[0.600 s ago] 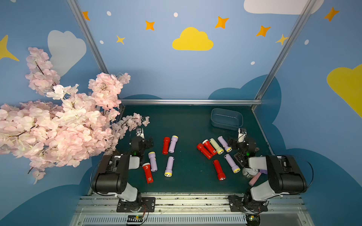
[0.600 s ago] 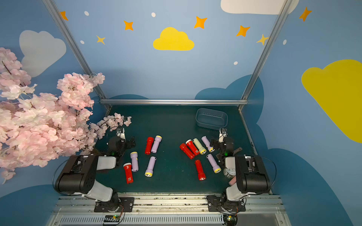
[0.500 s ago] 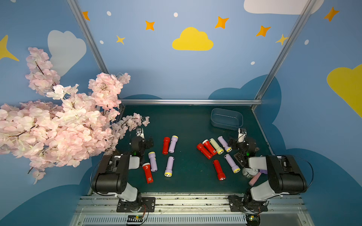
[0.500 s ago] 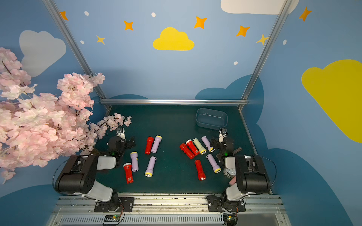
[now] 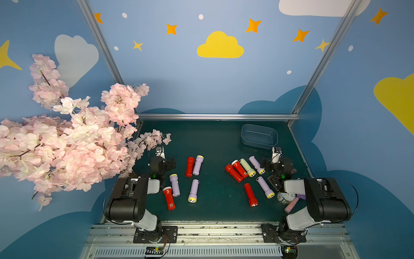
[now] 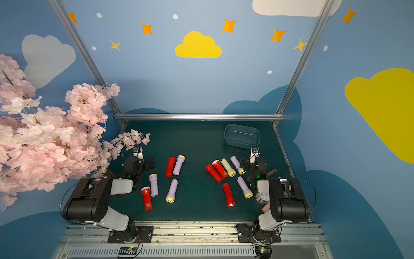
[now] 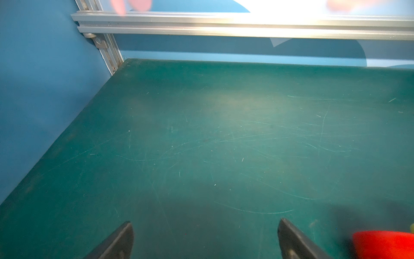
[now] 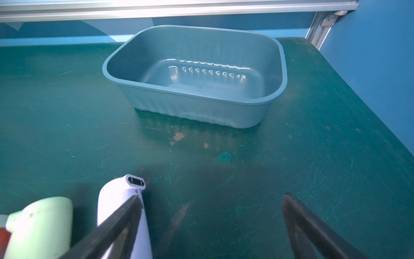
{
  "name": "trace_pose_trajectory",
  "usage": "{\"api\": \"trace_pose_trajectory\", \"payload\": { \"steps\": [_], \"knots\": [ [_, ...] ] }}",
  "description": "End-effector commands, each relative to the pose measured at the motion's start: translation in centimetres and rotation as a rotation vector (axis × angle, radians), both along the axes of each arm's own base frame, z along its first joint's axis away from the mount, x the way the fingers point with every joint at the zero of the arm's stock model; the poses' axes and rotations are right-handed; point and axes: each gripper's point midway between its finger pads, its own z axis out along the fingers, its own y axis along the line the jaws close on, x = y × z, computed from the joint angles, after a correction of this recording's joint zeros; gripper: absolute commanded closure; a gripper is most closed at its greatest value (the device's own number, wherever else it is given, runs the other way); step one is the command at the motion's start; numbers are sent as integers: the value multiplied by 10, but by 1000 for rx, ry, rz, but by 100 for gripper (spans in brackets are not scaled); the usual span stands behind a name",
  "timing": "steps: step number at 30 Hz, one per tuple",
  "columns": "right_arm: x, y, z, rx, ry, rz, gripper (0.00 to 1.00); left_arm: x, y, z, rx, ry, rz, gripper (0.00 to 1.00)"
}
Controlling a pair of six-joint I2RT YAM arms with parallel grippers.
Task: Put the flashlights into the storage boxes
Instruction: Move the storage box to the center of the board.
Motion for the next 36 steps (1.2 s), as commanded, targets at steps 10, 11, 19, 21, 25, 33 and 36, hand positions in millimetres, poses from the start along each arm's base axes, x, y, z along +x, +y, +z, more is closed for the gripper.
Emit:
{"api": "trace_pose_trajectory", "payload": {
  "steps": [10,11,19,21,25,33,36],
  "knots": [
    [4,1,10,-8,-32,-1,2,-1,1,8,-35,-34,-15,1],
    [4,0,9,-9,-32,-2,2,-1,1,8,-39,-35,-21,1],
    [4,0,9,-8,-29,-2,2,-1,0,7,-39,-30,-26,1],
    [4,0,9,-5,-29,-3,2,0,0,7,-38,-30,-27,1],
    [5,-1,10,-2,-30,-2,2,0,1,7,-45,-32,-29,1],
    [10,0,30,-66,13,-46,2,2,-3,13,-27,-44,-48,1],
    [21,-25,50,-87,174,-227,2,5,-7,18,-44,42,-73,1]
  ]
}}
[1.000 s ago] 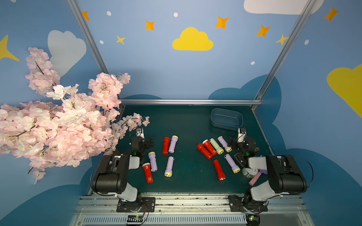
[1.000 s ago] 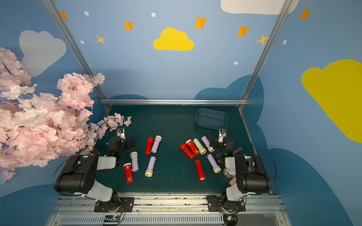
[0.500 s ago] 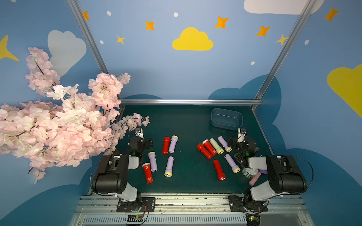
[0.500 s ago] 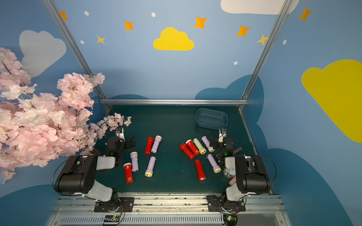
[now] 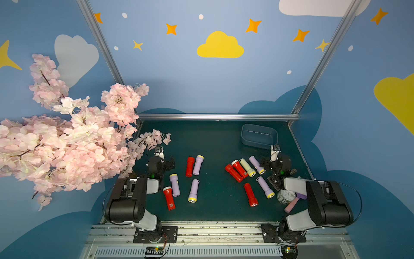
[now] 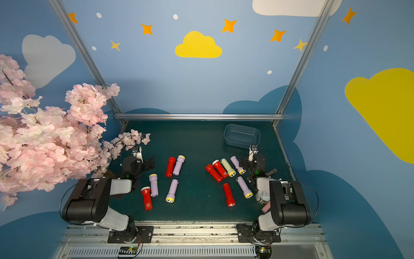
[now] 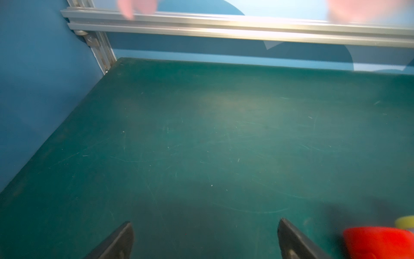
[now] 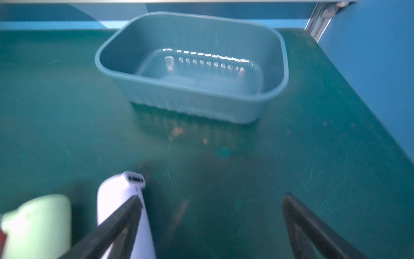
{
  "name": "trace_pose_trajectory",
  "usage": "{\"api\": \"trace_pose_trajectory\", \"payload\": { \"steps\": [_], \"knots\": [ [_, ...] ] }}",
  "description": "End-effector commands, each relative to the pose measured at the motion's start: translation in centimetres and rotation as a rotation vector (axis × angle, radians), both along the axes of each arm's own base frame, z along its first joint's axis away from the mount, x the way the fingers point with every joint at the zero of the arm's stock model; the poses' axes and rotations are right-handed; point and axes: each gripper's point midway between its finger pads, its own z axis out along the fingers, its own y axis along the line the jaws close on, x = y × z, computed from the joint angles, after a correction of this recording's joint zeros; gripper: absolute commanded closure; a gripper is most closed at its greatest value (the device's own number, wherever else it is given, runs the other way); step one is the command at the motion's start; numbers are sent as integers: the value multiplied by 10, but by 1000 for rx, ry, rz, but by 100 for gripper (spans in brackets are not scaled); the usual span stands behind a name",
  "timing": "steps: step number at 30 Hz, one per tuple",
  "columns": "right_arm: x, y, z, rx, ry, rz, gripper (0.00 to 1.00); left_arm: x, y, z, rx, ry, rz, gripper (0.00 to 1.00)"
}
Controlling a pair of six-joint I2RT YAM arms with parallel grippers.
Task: Put the flashlights into the storage boxes
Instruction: Move the storage box to the center of the board.
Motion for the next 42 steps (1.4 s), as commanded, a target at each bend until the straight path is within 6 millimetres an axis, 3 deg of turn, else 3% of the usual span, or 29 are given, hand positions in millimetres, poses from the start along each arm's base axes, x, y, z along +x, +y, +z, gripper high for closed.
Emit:
{"api": "trace_pose_trajectory", "payload": {
  "steps": [1,6,9,12,21,24,30,36,42],
  "knots": [
    [8,-27,35,-37,121,-183,2,8,-7,20,-12,33,-42,1],
    [16,-11,39,28,199,-155,2,12,-21,20,-21,88,-106,1],
    [21,-6,30,70,263,-155,2,12,-32,31,21,89,-140,1],
    [31,12,27,79,329,-88,2,9,-51,41,69,88,-182,1],
    [74,80,45,94,357,35,21,-5,-152,80,124,42,-424,1],
    [89,96,44,122,386,55,30,-13,-182,95,137,41,-490,1],
    [108,118,27,156,461,78,38,-43,-228,121,36,49,-586,1],
    [119,129,8,175,510,99,42,-73,-247,136,-72,46,-639,1],
    [132,139,2,171,518,125,42,-89,-252,132,-53,80,-698,1]
  ]
}}
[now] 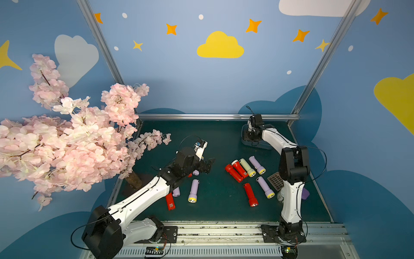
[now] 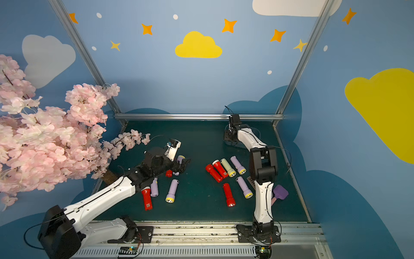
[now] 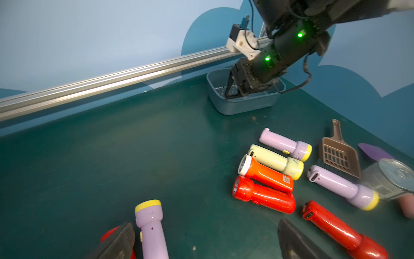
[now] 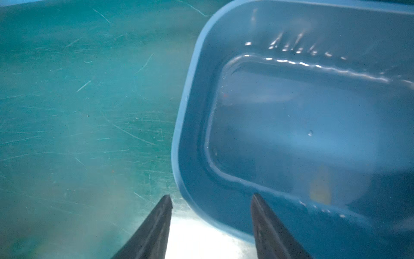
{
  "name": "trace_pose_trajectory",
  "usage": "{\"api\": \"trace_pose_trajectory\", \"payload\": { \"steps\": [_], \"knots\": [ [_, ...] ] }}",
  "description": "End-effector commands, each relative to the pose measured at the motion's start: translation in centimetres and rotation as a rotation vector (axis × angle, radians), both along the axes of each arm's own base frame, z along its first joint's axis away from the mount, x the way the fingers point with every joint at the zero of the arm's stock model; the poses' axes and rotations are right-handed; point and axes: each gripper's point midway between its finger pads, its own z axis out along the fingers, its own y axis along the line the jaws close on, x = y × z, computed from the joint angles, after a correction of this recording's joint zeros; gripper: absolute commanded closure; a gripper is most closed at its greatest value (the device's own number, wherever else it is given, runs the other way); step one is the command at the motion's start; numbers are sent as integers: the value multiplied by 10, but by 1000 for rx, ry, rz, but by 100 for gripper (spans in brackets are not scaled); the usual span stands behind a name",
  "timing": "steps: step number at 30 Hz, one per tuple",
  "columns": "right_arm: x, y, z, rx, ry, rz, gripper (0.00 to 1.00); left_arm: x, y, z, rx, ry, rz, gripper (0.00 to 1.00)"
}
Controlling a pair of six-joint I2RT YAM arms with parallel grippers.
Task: Put the flashlights into the storage boxes
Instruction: Move the storage box to the center of the board.
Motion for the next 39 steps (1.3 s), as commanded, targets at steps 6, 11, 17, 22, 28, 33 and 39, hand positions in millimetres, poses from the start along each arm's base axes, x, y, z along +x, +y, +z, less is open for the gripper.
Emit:
{"api": "trace_pose_trajectory", "payload": {
  "steps": [6,11,17,22,28,33,39],
  "knots": [
    [13,17,-10,36,36,25,42,-11,4,-14,57,57,-7,1],
    [19,20,-24,37,78,13,46,-10,4,-18,70,58,-5,1],
    [24,30,-31,63,101,25,67,-9,7,-23,79,62,14,1],
    [24,40,-30,60,96,36,76,-9,8,-28,86,65,17,1],
    [19,55,-27,60,95,37,83,-11,12,-34,94,79,34,1],
    [17,65,-28,53,105,15,90,-20,17,-33,61,85,40,1],
    [9,89,-25,94,122,24,92,-34,26,-30,20,80,47,1]
  ]
}}
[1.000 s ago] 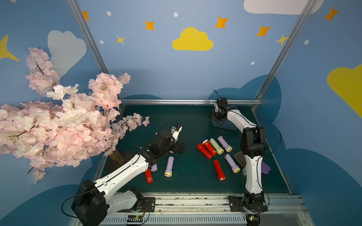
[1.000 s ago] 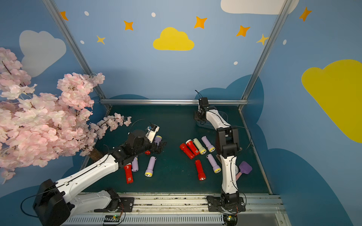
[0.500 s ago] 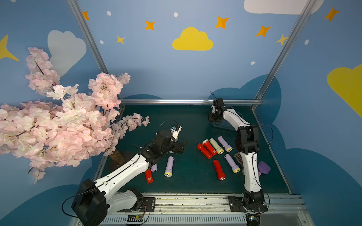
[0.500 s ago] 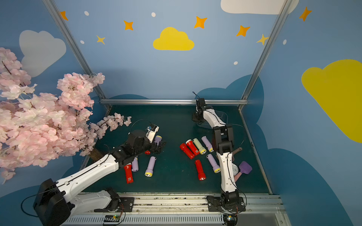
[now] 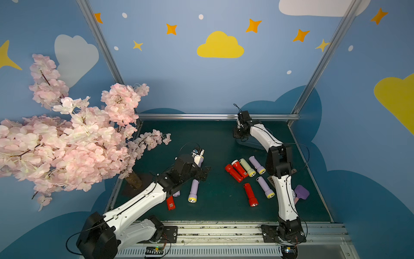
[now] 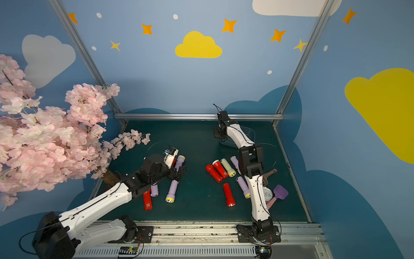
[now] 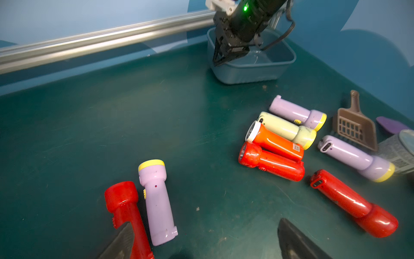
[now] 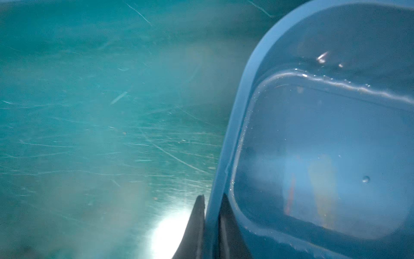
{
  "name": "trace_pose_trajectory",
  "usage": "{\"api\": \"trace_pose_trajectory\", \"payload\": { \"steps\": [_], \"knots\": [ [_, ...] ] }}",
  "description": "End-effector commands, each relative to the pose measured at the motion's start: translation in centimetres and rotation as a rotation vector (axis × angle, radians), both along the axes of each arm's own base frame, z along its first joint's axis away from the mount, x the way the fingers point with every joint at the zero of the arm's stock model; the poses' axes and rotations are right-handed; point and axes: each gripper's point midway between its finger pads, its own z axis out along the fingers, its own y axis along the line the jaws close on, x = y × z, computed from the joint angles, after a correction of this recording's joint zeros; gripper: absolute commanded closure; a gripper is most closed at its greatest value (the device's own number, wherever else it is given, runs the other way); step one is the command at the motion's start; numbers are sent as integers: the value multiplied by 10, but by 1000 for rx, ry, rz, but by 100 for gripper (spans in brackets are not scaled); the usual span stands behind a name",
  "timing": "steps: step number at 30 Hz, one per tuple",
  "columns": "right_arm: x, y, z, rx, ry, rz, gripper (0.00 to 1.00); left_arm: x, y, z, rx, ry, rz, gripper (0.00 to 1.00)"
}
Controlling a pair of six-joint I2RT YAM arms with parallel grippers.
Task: Put the flashlights into the storage boxes
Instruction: Move the storage box to the center of the board.
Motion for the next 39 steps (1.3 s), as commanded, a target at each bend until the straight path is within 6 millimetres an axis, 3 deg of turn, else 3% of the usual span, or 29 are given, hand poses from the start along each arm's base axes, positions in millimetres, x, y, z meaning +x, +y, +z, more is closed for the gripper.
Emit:
{"api": "trace_pose_trajectory", "payload": {
  "steps": [1,14,25,28,32,35,39],
  "knots": [
    [-14,28,-13,51,63,10,92,-9,4,4,-26,0,6,1],
    [-49,116,-6,99,91,81,91,-29,20,11,-74,14,36,1],
    [-75,179,-16,188,126,156,87,-47,31,10,-132,46,61,1],
    [-81,192,-17,217,134,185,80,-49,32,11,-135,47,66,1],
    [-87,205,-9,255,127,226,62,-50,31,11,-136,58,63,1],
    [-89,210,11,279,96,266,50,-49,30,11,-128,67,62,1],
    [-91,201,41,261,42,298,47,-46,24,13,-125,84,49,1]
  ]
}}
